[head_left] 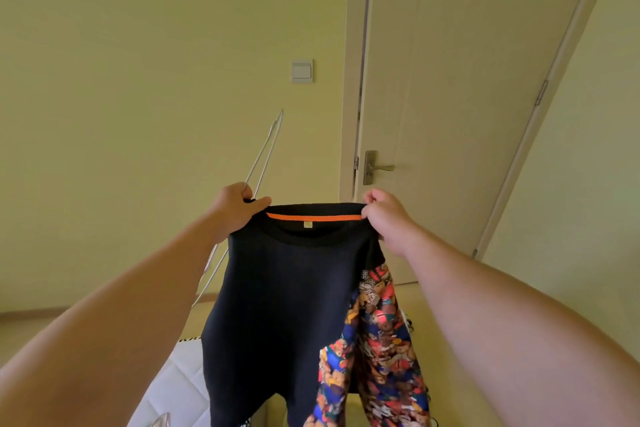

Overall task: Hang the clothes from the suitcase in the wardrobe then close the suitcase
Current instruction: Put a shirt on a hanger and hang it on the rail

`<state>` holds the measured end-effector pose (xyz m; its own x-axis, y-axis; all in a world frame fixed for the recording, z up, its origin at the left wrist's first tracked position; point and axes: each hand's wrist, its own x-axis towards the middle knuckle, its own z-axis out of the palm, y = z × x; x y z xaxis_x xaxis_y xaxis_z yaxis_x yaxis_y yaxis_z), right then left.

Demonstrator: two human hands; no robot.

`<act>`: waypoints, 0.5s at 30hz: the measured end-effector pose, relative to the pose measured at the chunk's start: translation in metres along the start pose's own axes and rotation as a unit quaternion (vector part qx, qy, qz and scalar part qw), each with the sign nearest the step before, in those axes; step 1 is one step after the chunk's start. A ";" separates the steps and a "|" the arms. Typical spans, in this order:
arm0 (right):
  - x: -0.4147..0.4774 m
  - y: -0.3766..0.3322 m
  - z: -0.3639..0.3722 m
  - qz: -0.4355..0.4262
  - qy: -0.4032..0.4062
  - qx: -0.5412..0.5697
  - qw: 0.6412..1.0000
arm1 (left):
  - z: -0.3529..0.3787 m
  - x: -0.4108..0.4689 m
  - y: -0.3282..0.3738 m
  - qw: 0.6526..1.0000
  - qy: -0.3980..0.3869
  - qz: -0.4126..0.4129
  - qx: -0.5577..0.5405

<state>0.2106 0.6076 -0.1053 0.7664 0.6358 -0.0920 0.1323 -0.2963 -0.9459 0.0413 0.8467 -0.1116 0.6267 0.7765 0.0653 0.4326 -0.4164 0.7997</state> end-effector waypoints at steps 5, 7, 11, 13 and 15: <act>0.005 -0.005 0.007 0.081 0.048 0.150 0.984 | 0.006 -0.013 -0.003 0.988 -0.060 0.108 0.091; 0.012 -0.008 0.002 0.120 0.050 0.163 0.978 | 0.013 -0.020 -0.005 0.974 -0.063 0.155 0.153; 0.017 -0.018 -0.011 0.184 0.026 0.147 0.972 | 0.025 -0.036 -0.012 0.947 -0.076 0.232 0.208; 0.015 -0.018 -0.016 0.203 0.001 0.150 0.968 | 0.027 -0.041 -0.013 0.941 -0.081 0.243 0.223; 0.008 -0.019 -0.019 0.225 -0.033 0.148 0.962 | 0.026 -0.044 -0.013 0.942 -0.071 0.234 0.232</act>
<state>0.2264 0.6047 -0.0818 0.6614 0.5369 -0.5236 -0.3969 -0.3418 -0.8518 0.0253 0.8059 -0.1407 0.8846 0.4003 0.2392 0.3041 -0.8841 0.3548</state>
